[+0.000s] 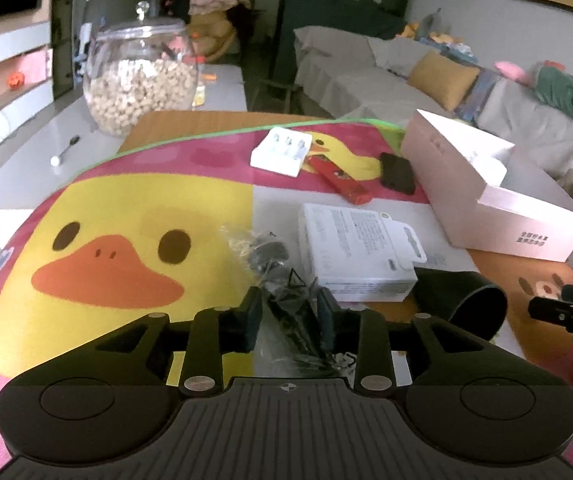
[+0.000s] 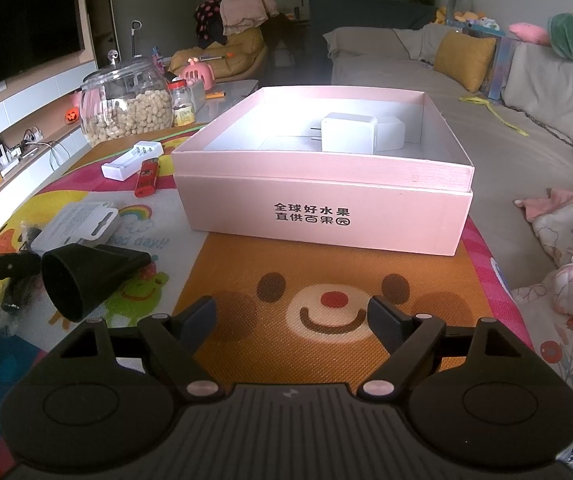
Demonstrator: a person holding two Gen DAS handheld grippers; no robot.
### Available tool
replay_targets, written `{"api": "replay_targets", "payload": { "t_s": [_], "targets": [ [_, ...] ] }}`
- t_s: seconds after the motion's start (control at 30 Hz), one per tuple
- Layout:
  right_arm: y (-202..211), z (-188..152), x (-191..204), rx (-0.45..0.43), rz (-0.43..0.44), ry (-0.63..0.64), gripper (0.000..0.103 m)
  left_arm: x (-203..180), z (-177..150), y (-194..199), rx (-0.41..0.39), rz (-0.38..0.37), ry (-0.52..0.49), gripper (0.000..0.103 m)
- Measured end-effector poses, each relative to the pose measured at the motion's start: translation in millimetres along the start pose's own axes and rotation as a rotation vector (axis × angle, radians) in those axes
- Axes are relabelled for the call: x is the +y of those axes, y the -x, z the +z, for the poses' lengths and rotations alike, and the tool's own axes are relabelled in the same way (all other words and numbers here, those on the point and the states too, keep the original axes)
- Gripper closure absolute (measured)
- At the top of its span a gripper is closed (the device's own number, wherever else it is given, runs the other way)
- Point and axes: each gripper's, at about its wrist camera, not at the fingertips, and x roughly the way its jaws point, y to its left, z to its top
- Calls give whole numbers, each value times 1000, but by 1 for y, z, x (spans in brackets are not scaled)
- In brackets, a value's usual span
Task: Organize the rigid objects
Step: 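Grasp the clear plastic bag with the left tool, then hold the clear bag in the left tool while the right tool grasps the white battery pack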
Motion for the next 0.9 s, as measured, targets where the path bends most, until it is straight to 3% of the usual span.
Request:
{"api": "replay_targets", "payload": {
  "t_s": [0.23,0.4,0.5,0.57,0.67,0.9],
  "targets": [
    [1,10,4,16,16,-5,20,9,-7,7,-30,-54,-8,77],
    [12,80,39,9,192,9,20,24,-8,11,-43,-73,4,79],
    [-1,129,75,54,286,69,20,36,-10,8,-56,-132,63,79],
    [-25,157,101,111,314,93,20,42,-11,8,-61,-162,99,79],
    [-75,185,135,167,280,112,20,52,-13,7,-64,-209,162,79],
    [-206,205,172,347,149,41,20,55,-15,8,-67,-225,182,79]
  ]
}}
